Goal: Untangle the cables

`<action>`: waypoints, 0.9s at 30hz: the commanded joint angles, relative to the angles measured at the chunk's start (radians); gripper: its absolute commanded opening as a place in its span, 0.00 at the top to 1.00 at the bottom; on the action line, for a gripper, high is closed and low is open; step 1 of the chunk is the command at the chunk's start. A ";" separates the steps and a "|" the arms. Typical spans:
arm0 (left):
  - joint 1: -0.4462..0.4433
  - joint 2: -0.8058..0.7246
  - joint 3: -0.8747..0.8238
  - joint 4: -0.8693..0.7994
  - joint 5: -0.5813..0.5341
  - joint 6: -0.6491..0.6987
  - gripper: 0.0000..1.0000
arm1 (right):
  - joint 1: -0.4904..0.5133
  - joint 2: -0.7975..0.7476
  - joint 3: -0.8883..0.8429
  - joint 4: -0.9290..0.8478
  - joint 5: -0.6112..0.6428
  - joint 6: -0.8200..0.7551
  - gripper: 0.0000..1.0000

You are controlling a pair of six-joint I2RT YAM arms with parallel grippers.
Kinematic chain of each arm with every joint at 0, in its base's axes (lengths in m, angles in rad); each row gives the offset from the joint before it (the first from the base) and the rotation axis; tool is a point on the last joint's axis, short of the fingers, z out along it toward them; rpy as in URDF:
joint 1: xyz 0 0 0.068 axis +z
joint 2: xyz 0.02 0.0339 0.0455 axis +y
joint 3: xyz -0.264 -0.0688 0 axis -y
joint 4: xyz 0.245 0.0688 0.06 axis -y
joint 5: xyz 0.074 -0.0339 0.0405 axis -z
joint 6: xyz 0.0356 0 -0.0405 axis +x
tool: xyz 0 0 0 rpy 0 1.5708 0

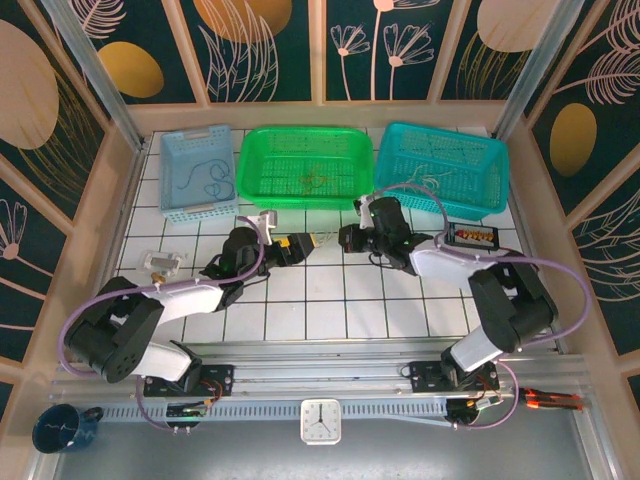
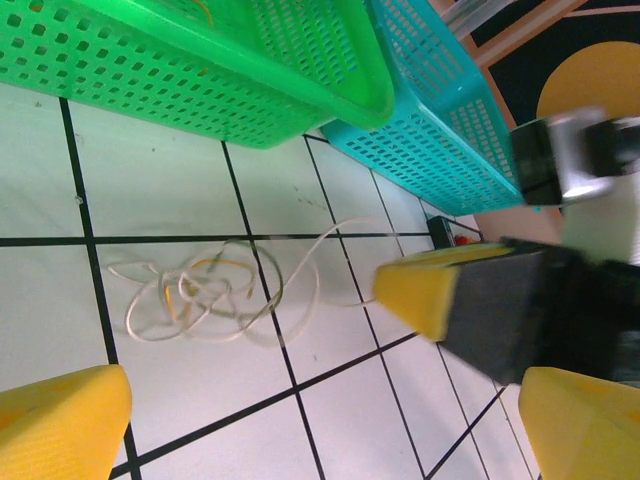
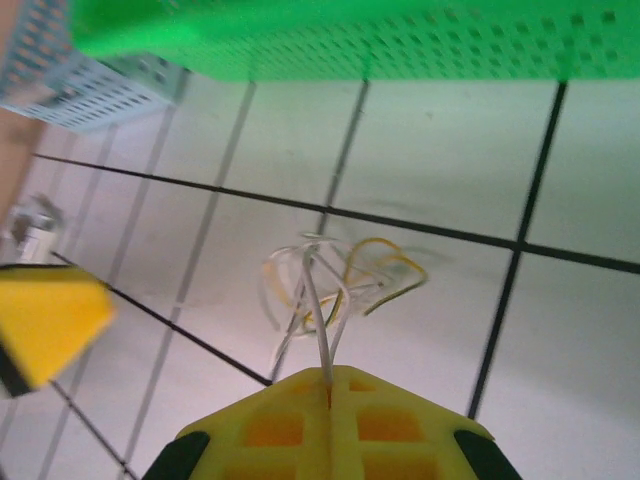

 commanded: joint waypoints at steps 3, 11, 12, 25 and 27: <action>0.006 0.025 0.021 0.034 0.034 0.006 0.01 | -0.005 -0.085 0.036 -0.019 -0.034 0.036 1.00; 0.007 0.029 0.047 -0.006 0.049 0.063 0.17 | -0.002 -0.126 0.052 -0.020 -0.055 0.062 1.00; 0.006 0.029 0.054 -0.016 0.048 0.075 0.19 | -0.002 -0.133 0.054 -0.018 -0.059 0.068 1.00; 0.006 0.044 0.123 -0.145 -0.008 0.265 0.20 | 0.015 -0.199 0.102 -0.045 -0.115 0.089 1.00; 0.006 0.049 0.142 -0.167 -0.011 0.298 0.19 | 0.023 -0.203 0.113 -0.055 -0.115 0.085 1.00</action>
